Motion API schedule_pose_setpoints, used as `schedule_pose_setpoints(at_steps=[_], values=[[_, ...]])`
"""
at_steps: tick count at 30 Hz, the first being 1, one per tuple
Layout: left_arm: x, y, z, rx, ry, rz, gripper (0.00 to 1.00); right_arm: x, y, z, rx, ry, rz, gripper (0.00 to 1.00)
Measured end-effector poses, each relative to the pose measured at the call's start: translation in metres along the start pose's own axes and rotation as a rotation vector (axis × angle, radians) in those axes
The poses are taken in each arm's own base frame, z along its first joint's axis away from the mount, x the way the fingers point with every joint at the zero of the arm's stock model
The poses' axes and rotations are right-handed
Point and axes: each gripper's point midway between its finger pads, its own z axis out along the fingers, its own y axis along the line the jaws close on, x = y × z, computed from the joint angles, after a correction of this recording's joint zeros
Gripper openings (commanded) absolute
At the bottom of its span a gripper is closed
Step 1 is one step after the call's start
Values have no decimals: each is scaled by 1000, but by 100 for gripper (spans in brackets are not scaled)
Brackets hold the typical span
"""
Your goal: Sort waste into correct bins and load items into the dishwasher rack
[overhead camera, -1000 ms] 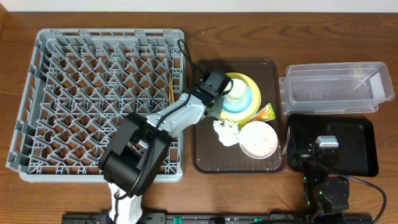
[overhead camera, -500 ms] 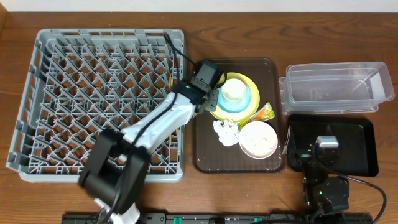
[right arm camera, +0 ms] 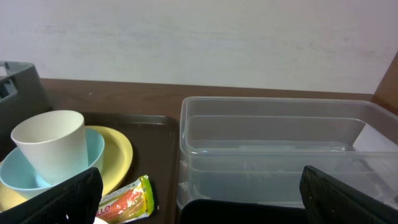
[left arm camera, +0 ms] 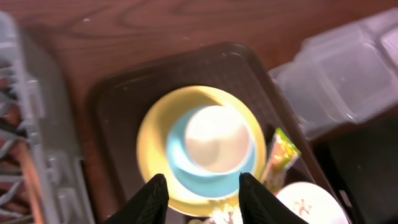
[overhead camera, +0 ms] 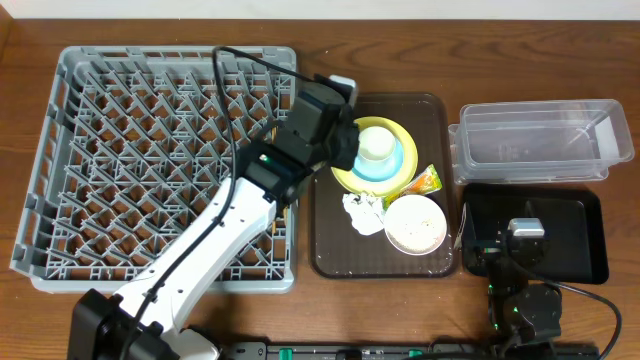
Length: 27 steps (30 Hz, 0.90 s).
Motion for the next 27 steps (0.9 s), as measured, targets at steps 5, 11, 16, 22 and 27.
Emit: schedule_pose_setpoints(at_steps=[5, 11, 16, 22, 27], values=[[7, -31, 0, 62, 7, 98, 33, 0, 0, 0, 0, 0, 0, 99], [14, -68, 1, 101, -14, 217, 33, 0, 0, 0, 0, 0, 0, 99], [28, -87, 19, 114, 6, 300, 33, 0, 0, 0, 0, 0, 0, 99], [46, -81, 55, 65, 52, 327, 33, 0, 0, 0, 0, 0, 0, 99], [62, -73, 84, 34, 90, 340, 33, 0, 0, 0, 0, 0, 0, 99]])
